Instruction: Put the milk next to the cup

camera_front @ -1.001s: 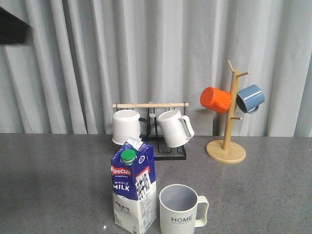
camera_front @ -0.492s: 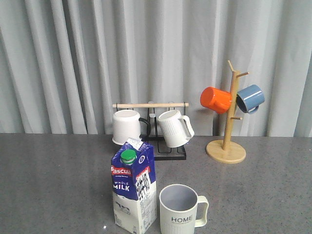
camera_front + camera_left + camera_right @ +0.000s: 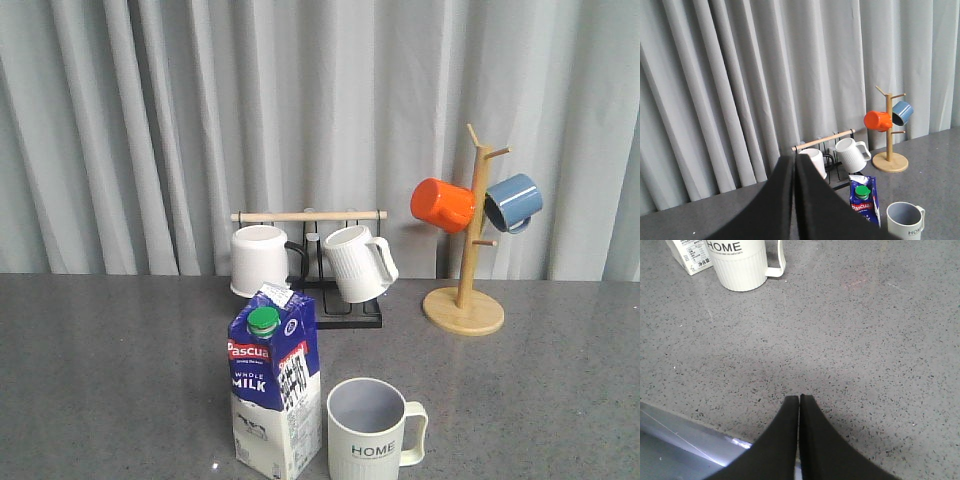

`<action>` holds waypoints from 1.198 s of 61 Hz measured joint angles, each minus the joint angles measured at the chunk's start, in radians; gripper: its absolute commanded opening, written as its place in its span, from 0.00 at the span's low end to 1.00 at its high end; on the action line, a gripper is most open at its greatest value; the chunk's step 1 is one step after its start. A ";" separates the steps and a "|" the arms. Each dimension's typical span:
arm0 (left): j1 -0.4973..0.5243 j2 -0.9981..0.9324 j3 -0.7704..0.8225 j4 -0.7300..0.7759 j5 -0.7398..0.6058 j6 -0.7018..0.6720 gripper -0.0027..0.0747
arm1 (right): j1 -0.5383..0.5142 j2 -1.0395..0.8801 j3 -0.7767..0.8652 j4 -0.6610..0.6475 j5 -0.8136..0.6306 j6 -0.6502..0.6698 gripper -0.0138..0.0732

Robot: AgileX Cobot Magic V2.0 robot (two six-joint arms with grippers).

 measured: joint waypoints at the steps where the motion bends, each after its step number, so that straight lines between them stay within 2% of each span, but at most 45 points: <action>1: 0.000 0.000 0.002 0.001 0.000 0.000 0.02 | 0.000 0.000 0.000 0.000 0.000 0.000 0.15; 10: 0.000 -0.019 0.135 0.008 -0.015 0.000 0.02 | 0.000 0.000 0.000 -0.001 0.000 0.001 0.15; 15: 0.000 -0.061 0.352 0.009 -0.045 0.000 0.02 | 0.000 0.000 0.000 -0.001 0.000 0.001 0.15; 18: 0.000 -0.098 0.508 0.013 -0.113 0.000 0.02 | 0.000 0.000 0.000 -0.001 0.000 0.001 0.15; 23: 0.005 -0.180 0.827 0.031 -0.324 0.000 0.02 | 0.000 0.000 0.000 -0.001 0.000 0.001 0.15; 29: 0.040 -0.301 1.167 0.037 -0.675 -0.014 0.02 | 0.000 0.000 0.000 -0.001 0.000 0.001 0.15; 36: 0.122 -0.437 1.524 0.039 -1.034 -0.109 0.02 | 0.000 0.000 0.000 -0.001 0.000 0.001 0.15; 41: 0.196 -0.538 1.734 0.042 -1.177 -0.186 0.02 | 0.000 0.000 0.000 -0.001 0.000 0.001 0.15; 52: 0.322 -0.702 1.959 0.043 -1.272 -0.251 0.02 | 0.000 0.000 0.000 -0.001 0.000 0.001 0.15; 61: 0.397 -0.784 2.008 0.045 -1.276 -0.255 0.02 | 0.000 0.000 0.000 -0.001 0.000 0.001 0.15; 73: 0.418 -0.826 2.010 0.046 -1.284 -0.255 0.02 | 0.000 0.000 0.000 -0.001 0.000 0.001 0.15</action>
